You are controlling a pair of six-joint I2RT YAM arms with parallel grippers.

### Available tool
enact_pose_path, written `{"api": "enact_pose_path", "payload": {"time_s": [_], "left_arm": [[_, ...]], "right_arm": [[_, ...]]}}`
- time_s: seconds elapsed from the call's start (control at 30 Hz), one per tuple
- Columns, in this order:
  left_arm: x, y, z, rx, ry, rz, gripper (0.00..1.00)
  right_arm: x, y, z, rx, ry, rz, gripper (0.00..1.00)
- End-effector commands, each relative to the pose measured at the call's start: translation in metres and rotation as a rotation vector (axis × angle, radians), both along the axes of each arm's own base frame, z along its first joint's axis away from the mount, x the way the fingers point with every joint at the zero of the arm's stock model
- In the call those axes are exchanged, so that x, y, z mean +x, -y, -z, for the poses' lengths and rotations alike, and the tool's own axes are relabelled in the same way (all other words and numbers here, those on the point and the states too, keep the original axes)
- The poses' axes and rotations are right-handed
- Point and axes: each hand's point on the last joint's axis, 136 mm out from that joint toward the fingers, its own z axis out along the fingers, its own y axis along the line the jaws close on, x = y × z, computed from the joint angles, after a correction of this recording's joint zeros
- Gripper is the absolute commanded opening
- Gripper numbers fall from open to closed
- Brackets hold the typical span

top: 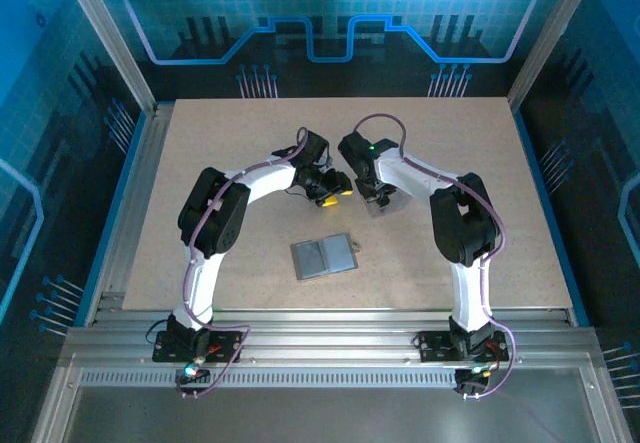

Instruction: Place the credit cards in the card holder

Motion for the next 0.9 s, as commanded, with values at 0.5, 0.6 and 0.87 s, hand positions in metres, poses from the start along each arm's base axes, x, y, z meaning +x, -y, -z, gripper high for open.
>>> {"api": "enact_pose_path", "payload": {"time_s": [0.5, 0.6, 0.87], "left_arm": [[-0.002, -0.001, -0.017, -0.032, 0.005, -0.01, 0.53], [-0.003, -0.001, -0.017, -0.033, 0.003, -0.011, 0.53], [-0.005, -0.002, -0.018, -0.035, 0.005, -0.008, 0.53]], "right_arm": [[-0.004, 0.0, -0.034, -0.008, 0.025, -0.019, 0.07], [-0.005, -0.003, -0.034, 0.01, 0.013, -0.023, 0.05], [-0.009, -0.012, -0.038, 0.075, -0.001, -0.034, 0.0]]}}
